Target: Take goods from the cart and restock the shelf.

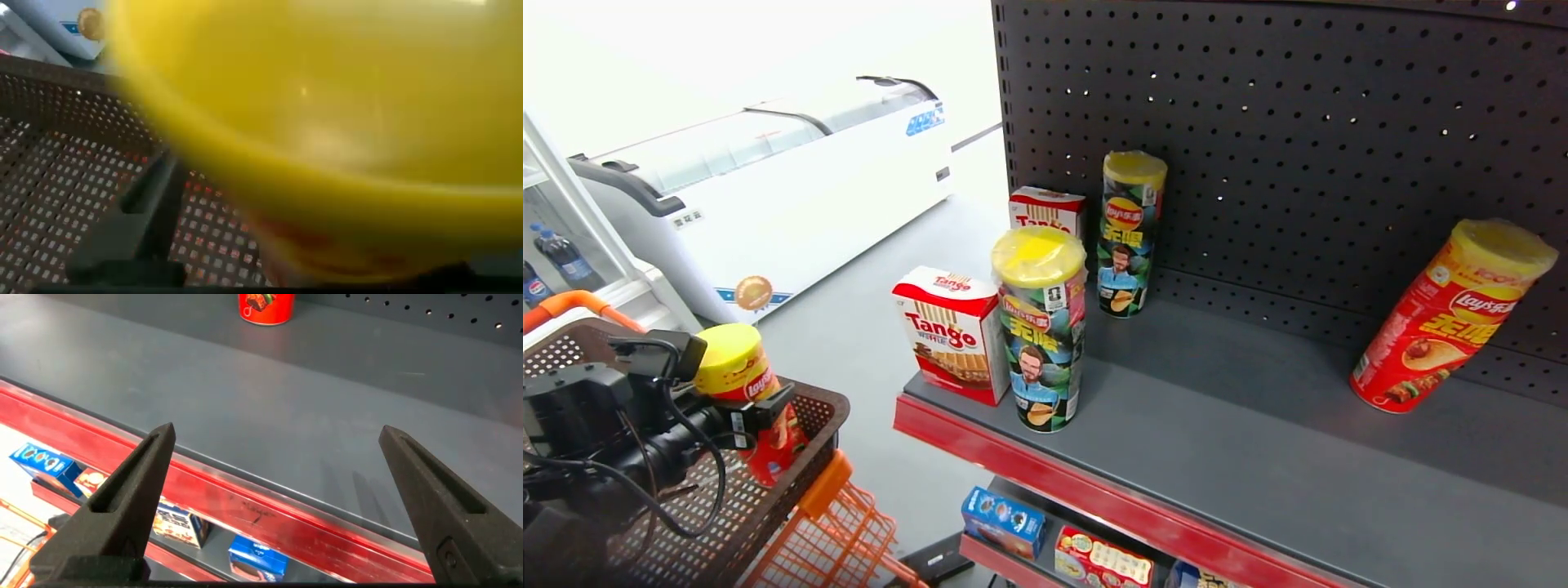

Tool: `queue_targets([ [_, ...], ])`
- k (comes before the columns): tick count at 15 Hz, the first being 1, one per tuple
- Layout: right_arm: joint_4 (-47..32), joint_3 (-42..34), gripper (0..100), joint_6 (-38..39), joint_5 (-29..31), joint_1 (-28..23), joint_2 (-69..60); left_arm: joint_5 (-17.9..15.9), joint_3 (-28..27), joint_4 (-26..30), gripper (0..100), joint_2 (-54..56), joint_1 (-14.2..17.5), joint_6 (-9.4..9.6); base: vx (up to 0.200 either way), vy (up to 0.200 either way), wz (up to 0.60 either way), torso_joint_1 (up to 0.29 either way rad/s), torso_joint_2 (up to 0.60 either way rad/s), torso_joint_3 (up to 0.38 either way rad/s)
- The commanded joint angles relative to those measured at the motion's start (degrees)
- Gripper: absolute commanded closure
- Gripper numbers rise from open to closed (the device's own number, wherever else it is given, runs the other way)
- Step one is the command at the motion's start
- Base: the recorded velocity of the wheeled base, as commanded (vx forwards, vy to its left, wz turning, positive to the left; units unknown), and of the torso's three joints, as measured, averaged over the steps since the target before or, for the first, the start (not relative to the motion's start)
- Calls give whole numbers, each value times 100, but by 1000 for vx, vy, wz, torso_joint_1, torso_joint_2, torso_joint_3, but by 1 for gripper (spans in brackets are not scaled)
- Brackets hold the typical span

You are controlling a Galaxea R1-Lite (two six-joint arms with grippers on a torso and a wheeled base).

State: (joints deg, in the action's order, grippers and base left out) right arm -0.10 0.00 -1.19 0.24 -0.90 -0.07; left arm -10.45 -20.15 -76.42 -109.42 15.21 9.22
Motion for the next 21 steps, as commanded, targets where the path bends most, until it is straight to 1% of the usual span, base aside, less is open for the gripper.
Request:
queue_targets([
  [1,1,0,0,-4,2,2,7,-1,-103,22,100,-132,-1,1,0,0,0,0,0,0],
  [4,1,0,0,-4,2,2,7,-1,-94,22,100,-35,-352,54,0,0,0,0,0,0],
  [5,1,0,0,-4,2,2,7,25,-103,92,100,114,-379,63,0,0,0,0,0,0],
  [6,1,0,0,-4,2,2,7,131,-182,268,100,510,-432,45,0,0,0,0,0,0],
  [7,1,0,0,-4,2,2,7,148,-323,629,100,888,-511,45,0,0,0,0,0,0],
  [8,1,0,0,-4,2,2,7,148,-428,1130,100,1318,-519,45,0,0,0,0,0,0],
  [9,1,0,0,-4,2,2,7,131,-534,1789,100,1872,-511,36,0,0,0,0,0,0],
  [10,1,0,0,-4,2,2,7,122,-595,2175,100,2259,-528,36,0,0,0,0,0,0],
  [11,1,0,0,-4,2,2,7,113,-613,2342,100,2487,-537,36,0,0,0,0,0,0],
  [13,1,0,0,-4,2,11,7,131,-674,2448,100,3015,-766,19,0,0,0,0,0,0],
  [14,1,0,0,-4,2,2,7,148,-604,2457,100,3217,-941,1,0,0,0,0,0,0],
  [15,1,0,0,-4,2,2,7,175,-551,2501,100,3340,-1187,-8,0,0,0,0,0,0],
  [16,1,0,0,-4,2,2,7,298,-560,2624,100,3445,-1425,-16,0,0,0,0,0,0],
  [17,1,0,0,-4,2,2,7,298,-578,2729,100,3463,-1644,-87,0,0,0,0,0,0],
  [18,1,0,0,-4,2,2,7,315,-516,2756,100,3480,-1724,-157,0,0,0,0,0,0],
  [19,1,0,0,-4,2,2,7,122,-270,2694,100,3524,-2014,-183,0,0,0,0,0,0],
  [20,1,0,0,-4,2,2,7,87,-182,2685,100,3630,-2207,-183,0,0,0,0,0,0],
  [21,1,0,0,-4,2,2,7,78,-94,2720,100,3744,-2295,-245,0,0,0,0,0,0],
])
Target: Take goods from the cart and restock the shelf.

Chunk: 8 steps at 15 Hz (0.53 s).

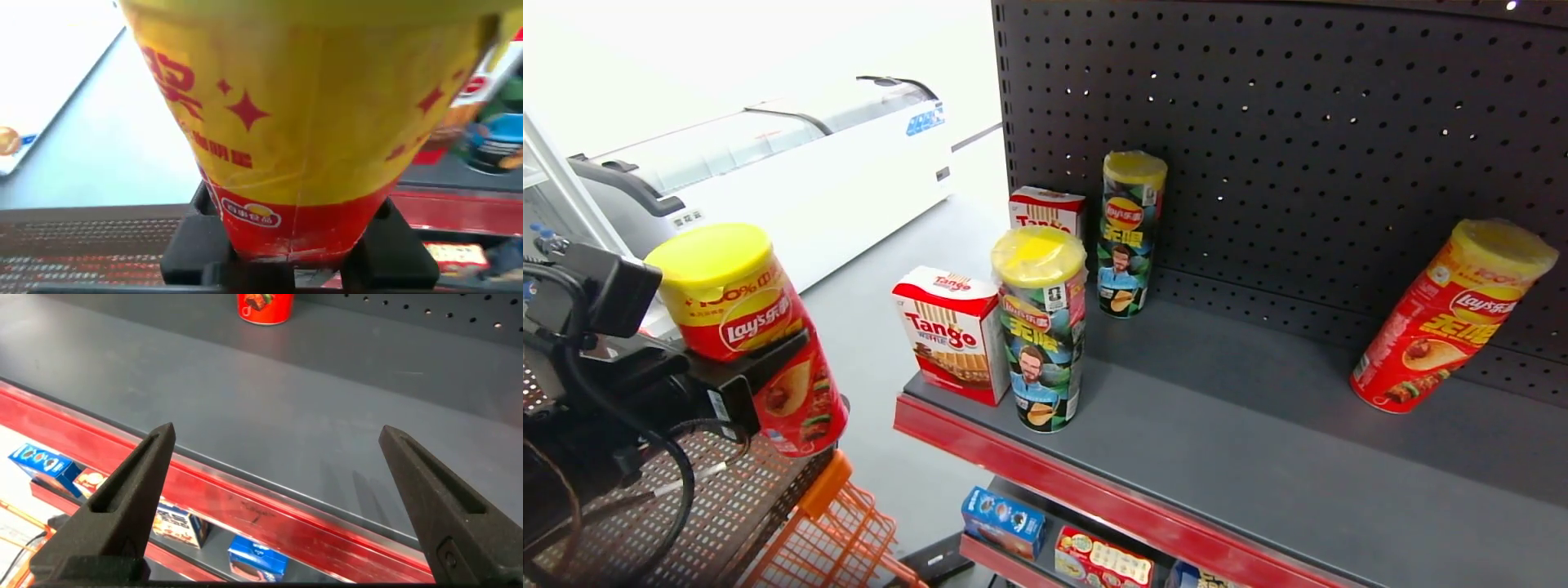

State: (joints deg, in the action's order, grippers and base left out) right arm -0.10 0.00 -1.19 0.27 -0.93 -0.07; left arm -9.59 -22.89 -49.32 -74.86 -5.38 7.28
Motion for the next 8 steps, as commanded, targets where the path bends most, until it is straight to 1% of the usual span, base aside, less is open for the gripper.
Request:
queue_targets([
  [1,1,0,0,-4,0,5,7,-25,259,10,100,376,-315,-113,0,0,0,0,0,0],
  [2,1,0,0,-4,0,5,7,-51,312,37,100,508,-438,-156,0,0,0,0,0,0],
  [3,1,0,0,-4,0,5,7,-60,356,54,100,578,-482,-192,0,0,0,0,0,0],
  [4,1,0,0,-4,0,5,7,-51,619,54,100,675,-473,-218,0,0,0,0,0,0],
  [5,1,0,0,-4,0,5,7,-113,734,46,100,727,-482,-236,0,0,0,0,0,0],
  [7,1,0,0,-4,0,5,7,-306,734,54,100,807,-500,-244,0,0,0,0,0,0],
  [8,1,0,0,-4,0,5,7,-306,734,54,100,807,-500,-244,0,0,0,0,0,0],
])
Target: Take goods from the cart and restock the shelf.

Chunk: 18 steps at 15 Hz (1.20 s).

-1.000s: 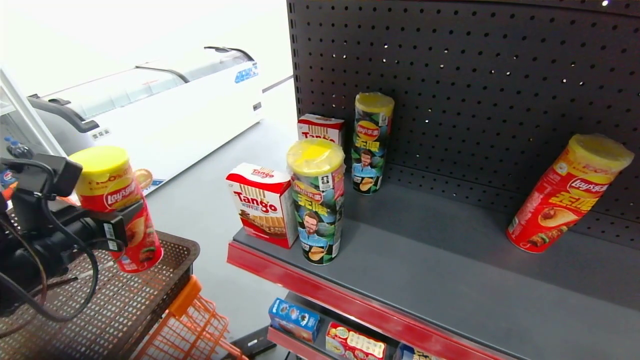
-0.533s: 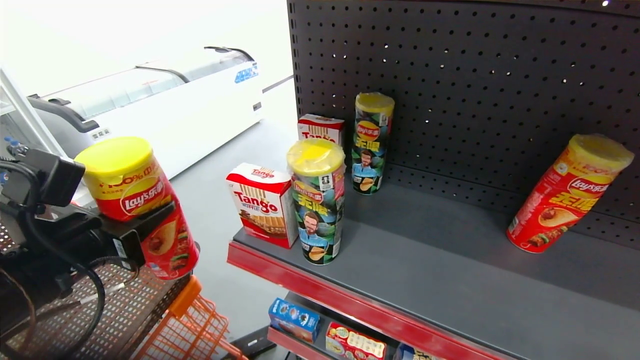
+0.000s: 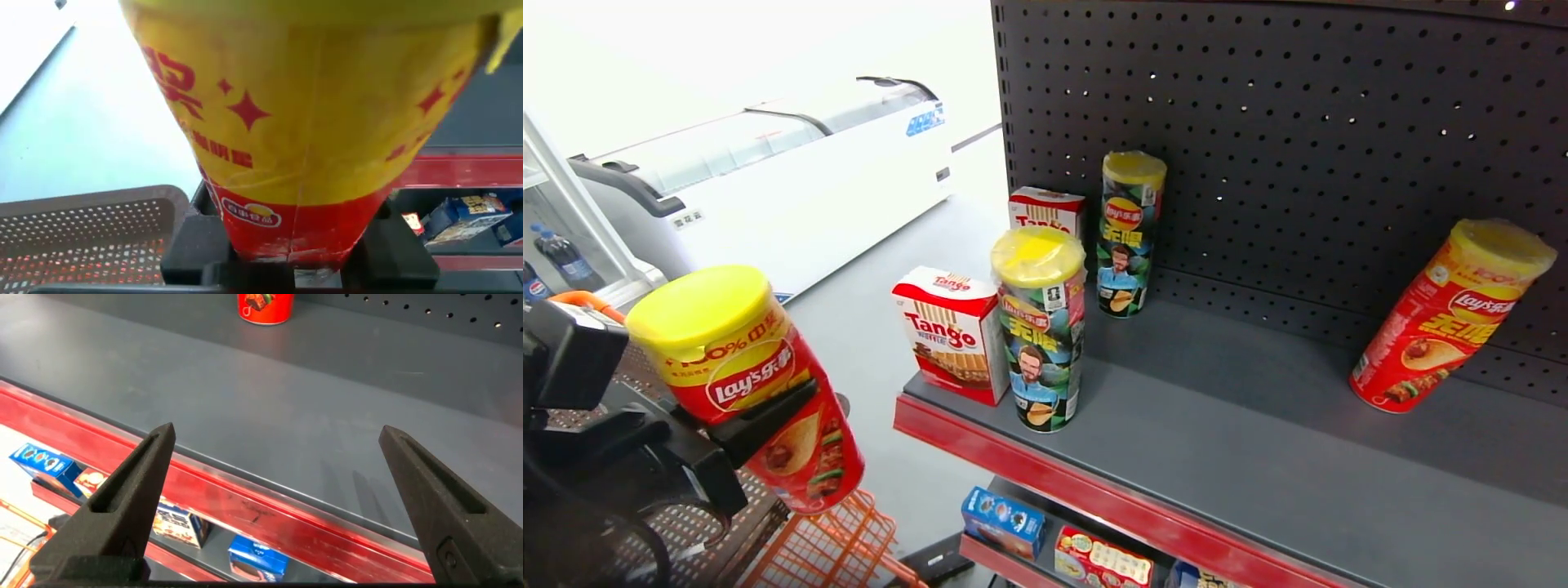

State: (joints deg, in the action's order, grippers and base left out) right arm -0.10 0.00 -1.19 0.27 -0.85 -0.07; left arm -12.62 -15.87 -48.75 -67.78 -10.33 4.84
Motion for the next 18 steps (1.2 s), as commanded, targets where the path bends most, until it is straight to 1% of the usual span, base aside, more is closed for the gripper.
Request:
queue_targets([
  [1,1,0,0,-4,0,-3,7,-48,32,-12,100,81,-180,-45,0,0,0,0,0,0],
  [2,1,0,0,-4,0,-3,7,-48,40,-12,100,54,-251,-141,0,0,0,0,0,0],
  [4,1,0,0,-4,0,-3,7,-57,32,-12,100,10,-576,-203,0,0,0,0,0,0],
  [5,1,0,0,-12,-9,-3,7,-74,40,-12,100,2,-637,-238,0,0,0,0,0,0],
  [6,1,0,0,-12,-18,-3,7,-329,32,6,100,2,-796,-264,0,0,0,0,0,0],
  [7,1,0,0,-12,-18,6,7,-593,40,23,100,2,-866,-264,0,0,0,0,0,0],
  [8,1,0,0,-12,-18,6,7,-769,58,32,100,-16,-945,-264,0,0,0,0,0,0],
  [11,1,0,0,-21,-27,6,7,-1032,23,32,100,-148,-1209,-255,0,0,0,0,0,0],
  [12,1,0,0,-21,-27,6,7,-1103,40,32,100,-201,-1244,-247,0,0,0,0,0,0],
  [14,1,0,0,-4,-27,6,7,-1375,40,23,100,-332,-1253,-220,0,0,0,0,0,0],
  [15,1,0,0,-4,-27,6,7,-1428,32,15,100,-359,-1253,-212,0,0,-600,7,7,2],
  [17,1,0,0,-12,-18,6,7,-1498,23,6,100,-473,-1253,-115,0,0,-600,0,-2,5],
  [18,1,0,0,-12,-27,6,7,-1507,23,6,100,-491,-1253,-115,0,0,-600,2,2,12],
])
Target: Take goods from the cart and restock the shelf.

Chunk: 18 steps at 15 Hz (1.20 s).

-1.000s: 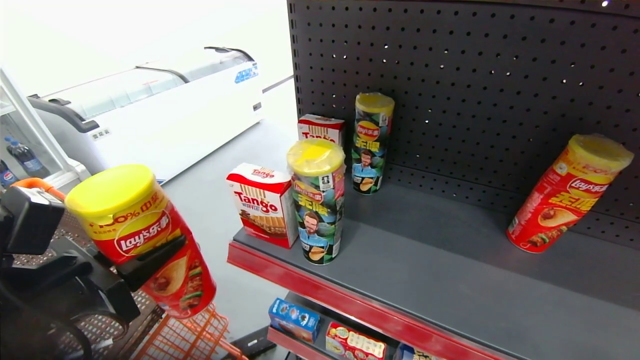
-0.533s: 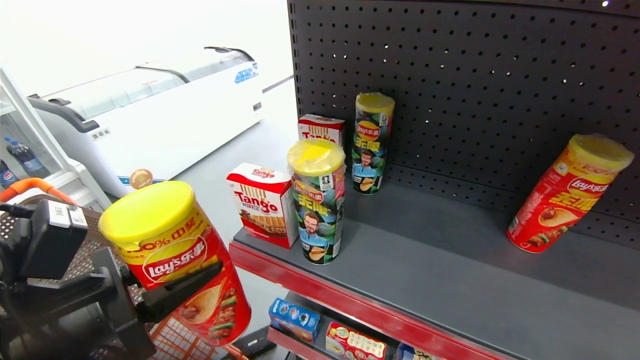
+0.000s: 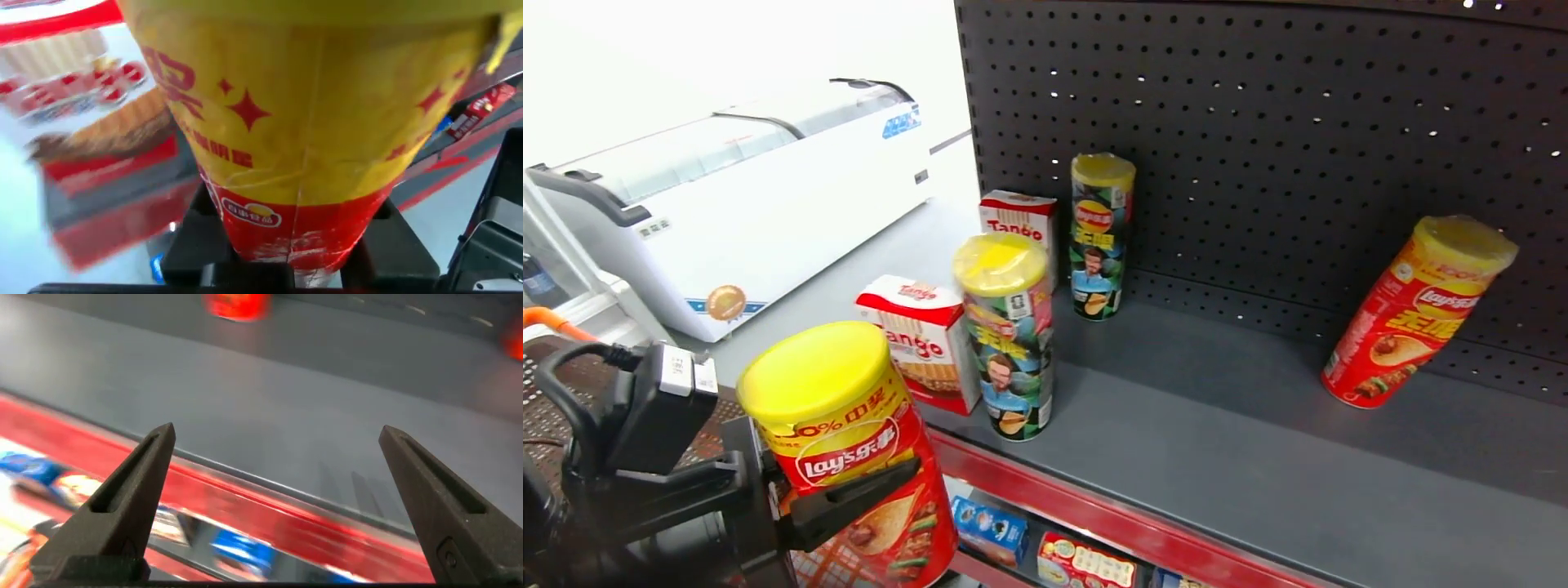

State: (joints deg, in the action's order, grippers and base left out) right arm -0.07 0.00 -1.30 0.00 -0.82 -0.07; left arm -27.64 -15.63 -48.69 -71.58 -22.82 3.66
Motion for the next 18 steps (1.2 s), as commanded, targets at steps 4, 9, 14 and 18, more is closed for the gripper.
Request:
queue_targets([
  [4,-1,0,0,-1,0,3,7,-5,-10,9,100,-128,-3,3,0,0,-600,2,6,5],
  [9,-1,0,0,-1,0,3,7,4,-28,-9,100,-181,6,-5,0,0,-240,3,3,1],
  [14,-1,0,0,-1,0,3,7,13,-476,-18,100,-163,32,-14,0,0,0,0,0,0],
  [18,-1,0,0,-1,0,3,7,13,-740,26,100,-110,15,-76,0,0,0,0,0,0],
])
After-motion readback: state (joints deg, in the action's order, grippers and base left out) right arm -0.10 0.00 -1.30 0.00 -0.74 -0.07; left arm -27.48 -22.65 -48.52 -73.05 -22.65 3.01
